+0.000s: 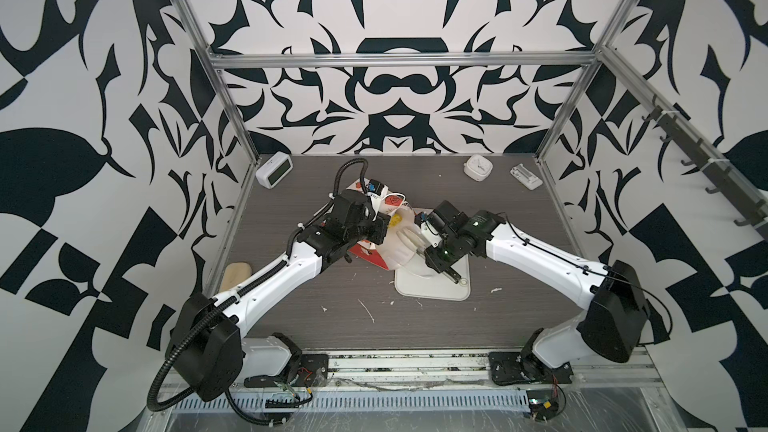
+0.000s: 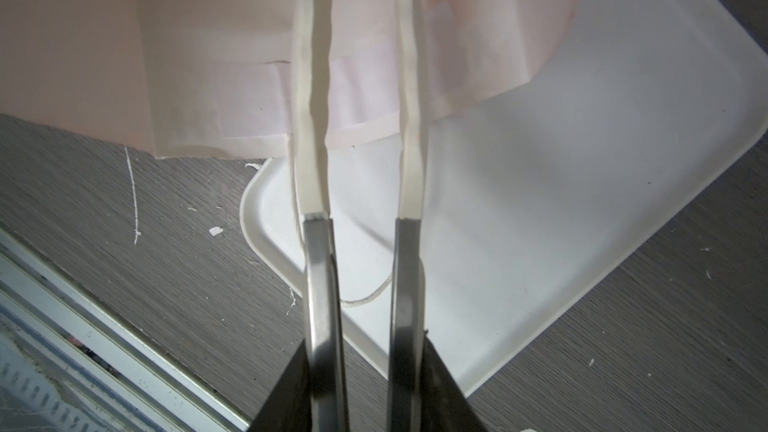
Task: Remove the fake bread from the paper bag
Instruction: 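Lift the tongs with the right gripper and bring them to the bag opening, then insert the tongs into the tilted bag and close them on the yellow bread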
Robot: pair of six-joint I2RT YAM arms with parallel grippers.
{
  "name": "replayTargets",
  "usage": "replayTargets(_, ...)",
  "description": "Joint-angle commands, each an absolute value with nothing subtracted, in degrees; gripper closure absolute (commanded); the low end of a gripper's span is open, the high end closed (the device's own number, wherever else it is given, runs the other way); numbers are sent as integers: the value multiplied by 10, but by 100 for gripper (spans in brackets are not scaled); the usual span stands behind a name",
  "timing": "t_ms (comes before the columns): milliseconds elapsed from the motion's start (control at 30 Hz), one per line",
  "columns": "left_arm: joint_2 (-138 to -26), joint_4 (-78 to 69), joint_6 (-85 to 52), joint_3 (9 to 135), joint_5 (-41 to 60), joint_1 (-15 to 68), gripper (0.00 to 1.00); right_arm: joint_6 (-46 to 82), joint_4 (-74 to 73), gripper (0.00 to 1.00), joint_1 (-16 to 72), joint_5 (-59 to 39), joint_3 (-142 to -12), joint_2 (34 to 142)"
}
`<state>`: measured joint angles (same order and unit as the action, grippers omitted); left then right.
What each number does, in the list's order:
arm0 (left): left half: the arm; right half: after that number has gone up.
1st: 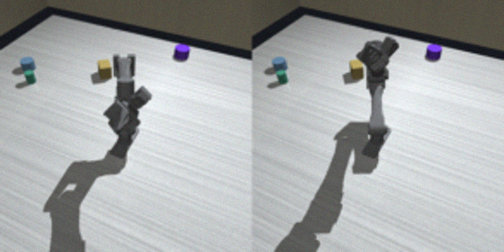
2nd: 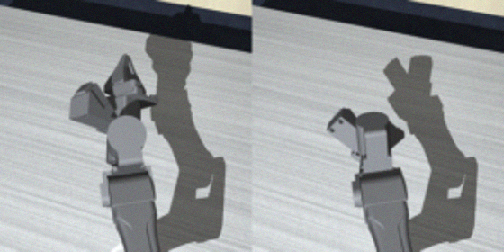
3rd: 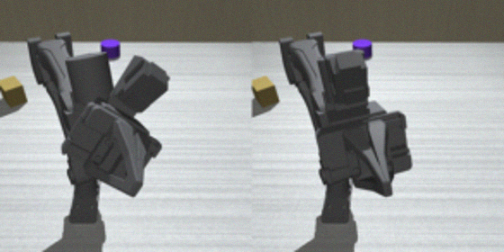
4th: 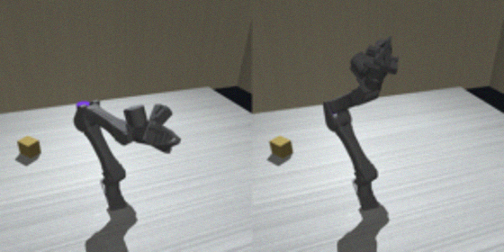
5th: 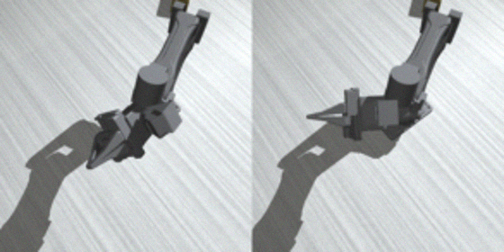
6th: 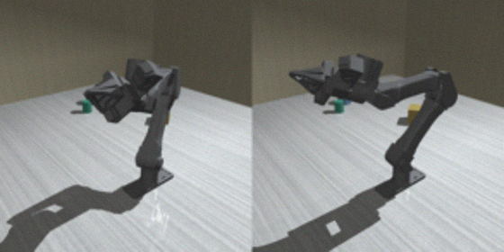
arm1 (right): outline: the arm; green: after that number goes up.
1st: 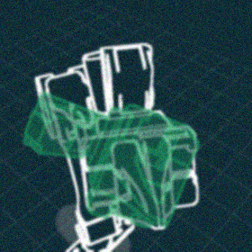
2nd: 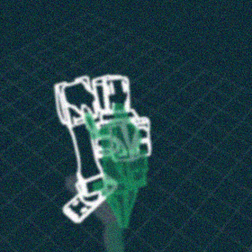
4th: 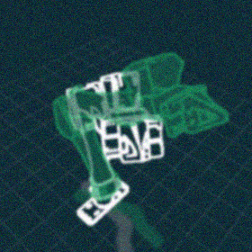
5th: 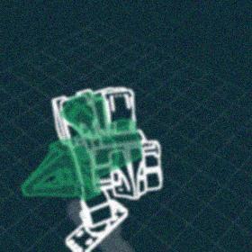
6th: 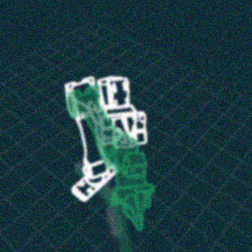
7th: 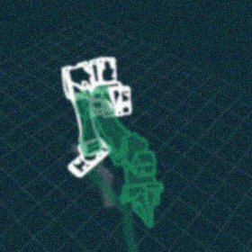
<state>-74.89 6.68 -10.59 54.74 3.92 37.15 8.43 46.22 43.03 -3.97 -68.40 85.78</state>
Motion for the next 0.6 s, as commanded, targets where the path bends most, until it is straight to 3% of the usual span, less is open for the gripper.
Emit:
replayTargets(0, -735, 60, -104, 537, 44, 374, 100, 98, 439, 61, 433, -45, -686, 833)
replayTargets(233, -735, 55, -104, 534, 47, 374, 99, 130, 397, 59, 433, -89, -662, 823)
replayTargets(567, -735, 51, -104, 535, 58, 374, 99, 180, 345, 56, 433, -48, -639, 846)
